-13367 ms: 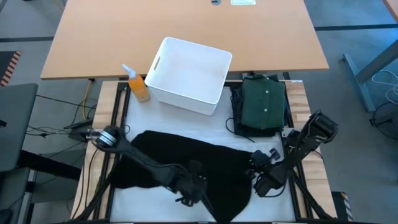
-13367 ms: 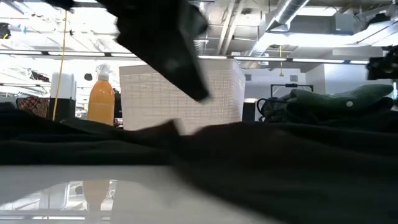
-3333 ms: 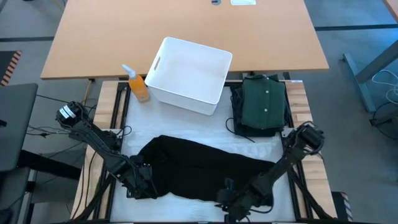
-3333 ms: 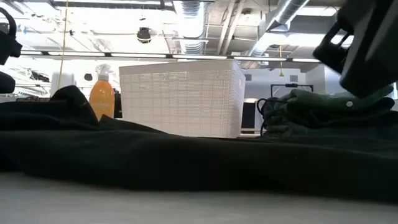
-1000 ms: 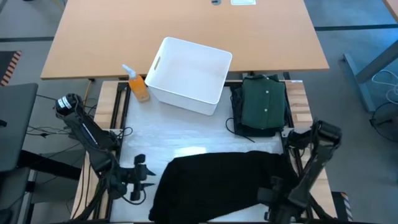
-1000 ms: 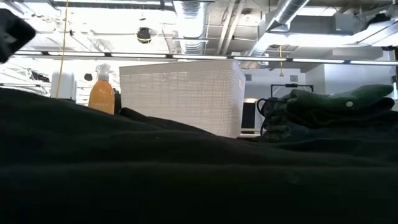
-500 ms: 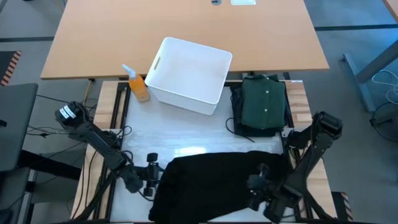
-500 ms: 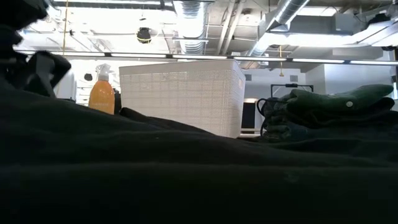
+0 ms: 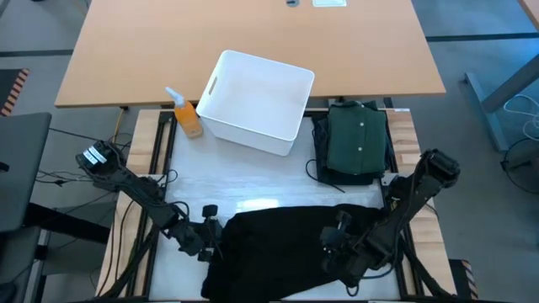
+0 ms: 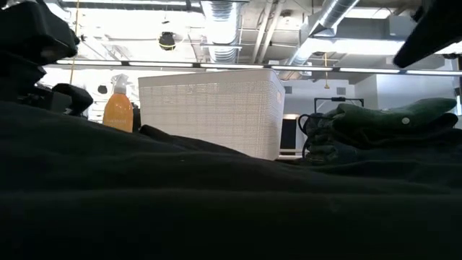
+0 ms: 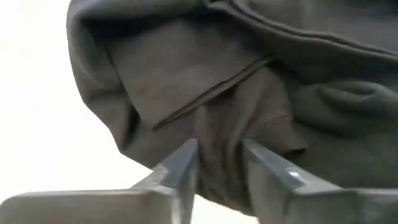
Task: Fold laundry
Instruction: Fold the black shirt
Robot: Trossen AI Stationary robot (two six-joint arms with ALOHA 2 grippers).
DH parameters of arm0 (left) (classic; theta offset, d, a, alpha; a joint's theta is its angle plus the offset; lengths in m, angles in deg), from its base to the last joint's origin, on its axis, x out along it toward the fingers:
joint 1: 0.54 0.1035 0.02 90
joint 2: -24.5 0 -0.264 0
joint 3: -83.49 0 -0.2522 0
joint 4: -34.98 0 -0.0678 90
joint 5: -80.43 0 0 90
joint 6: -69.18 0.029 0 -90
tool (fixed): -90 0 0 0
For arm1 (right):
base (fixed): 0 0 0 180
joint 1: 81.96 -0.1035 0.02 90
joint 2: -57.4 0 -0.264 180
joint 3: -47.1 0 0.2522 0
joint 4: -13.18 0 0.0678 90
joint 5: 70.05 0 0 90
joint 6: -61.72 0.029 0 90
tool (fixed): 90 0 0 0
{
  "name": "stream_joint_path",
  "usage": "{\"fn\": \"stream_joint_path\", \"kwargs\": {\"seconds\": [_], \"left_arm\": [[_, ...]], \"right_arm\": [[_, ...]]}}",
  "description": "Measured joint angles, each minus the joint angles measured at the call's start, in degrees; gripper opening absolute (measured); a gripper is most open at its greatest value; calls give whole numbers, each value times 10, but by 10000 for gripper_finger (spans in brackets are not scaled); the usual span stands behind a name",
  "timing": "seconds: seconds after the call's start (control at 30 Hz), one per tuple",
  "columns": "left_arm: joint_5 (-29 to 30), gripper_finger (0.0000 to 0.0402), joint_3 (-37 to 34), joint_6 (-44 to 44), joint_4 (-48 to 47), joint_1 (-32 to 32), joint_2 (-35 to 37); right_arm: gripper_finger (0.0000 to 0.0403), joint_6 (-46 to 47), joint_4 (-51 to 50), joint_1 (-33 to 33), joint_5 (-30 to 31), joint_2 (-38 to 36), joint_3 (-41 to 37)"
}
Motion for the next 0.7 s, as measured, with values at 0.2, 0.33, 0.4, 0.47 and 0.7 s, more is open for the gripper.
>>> {"fn": "stream_joint_path", "kwargs": {"seconds": [0.2,0.33,0.4,0.47,0.7], "left_arm": [[-11,9,0,-20,-33,16,0],[10,2,0,-20,-35,4,13],[27,1,0,-21,-34,-3,29],[41,1,0,-22,-41,-9,49],[90,0,1,-131,-165,-49,106]], "right_arm": [[21,-45,34,23,-2,0,0],[21,-130,155,45,-33,18,-4],[21,-195,247,60,-88,43,-12],[20,-244,330,75,-142,74,-20],[20,-248,467,87,-210,132,-64]]}}
